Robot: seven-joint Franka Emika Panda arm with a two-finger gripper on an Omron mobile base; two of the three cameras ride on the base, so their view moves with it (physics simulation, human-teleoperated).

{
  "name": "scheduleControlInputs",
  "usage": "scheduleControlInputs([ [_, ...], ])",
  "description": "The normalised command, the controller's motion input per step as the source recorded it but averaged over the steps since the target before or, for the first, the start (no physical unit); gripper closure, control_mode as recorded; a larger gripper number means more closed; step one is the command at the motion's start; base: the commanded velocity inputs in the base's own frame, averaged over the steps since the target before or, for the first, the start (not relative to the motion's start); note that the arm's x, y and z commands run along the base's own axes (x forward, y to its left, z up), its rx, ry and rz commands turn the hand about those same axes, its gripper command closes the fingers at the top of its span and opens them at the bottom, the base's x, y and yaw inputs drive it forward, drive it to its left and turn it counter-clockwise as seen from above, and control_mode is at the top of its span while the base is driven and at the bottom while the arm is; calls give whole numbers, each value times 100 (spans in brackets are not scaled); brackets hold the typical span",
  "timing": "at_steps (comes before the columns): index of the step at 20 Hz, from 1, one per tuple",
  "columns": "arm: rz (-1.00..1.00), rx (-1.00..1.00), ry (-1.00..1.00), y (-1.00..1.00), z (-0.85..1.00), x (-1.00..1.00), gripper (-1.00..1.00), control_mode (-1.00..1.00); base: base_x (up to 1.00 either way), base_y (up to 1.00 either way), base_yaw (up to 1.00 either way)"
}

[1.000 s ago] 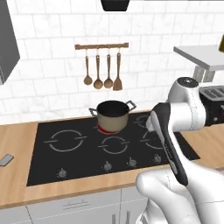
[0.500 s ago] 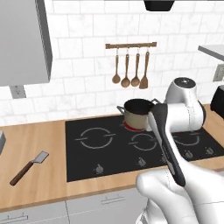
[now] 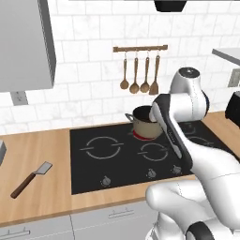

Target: Put the lemon and garlic in the pot. Retrieve the spatula and lightly stir the vegetables in the pot.

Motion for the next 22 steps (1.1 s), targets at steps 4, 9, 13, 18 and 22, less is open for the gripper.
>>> scheduleControlInputs([
  [4,0,0,0,0,10,100,100,-100,0,0,0],
  [9,-4,0,15,-10,-46,100,100,-100,0,0,0],
  [13,-5,0,10,-23,-87,100,100,-100,0,0,0],
  [18,-1,0,0,-27,-53,97,100,-100,0,0,0],
  [22,0,0,0,-24,-58,85,100,-100,0,0,0],
])
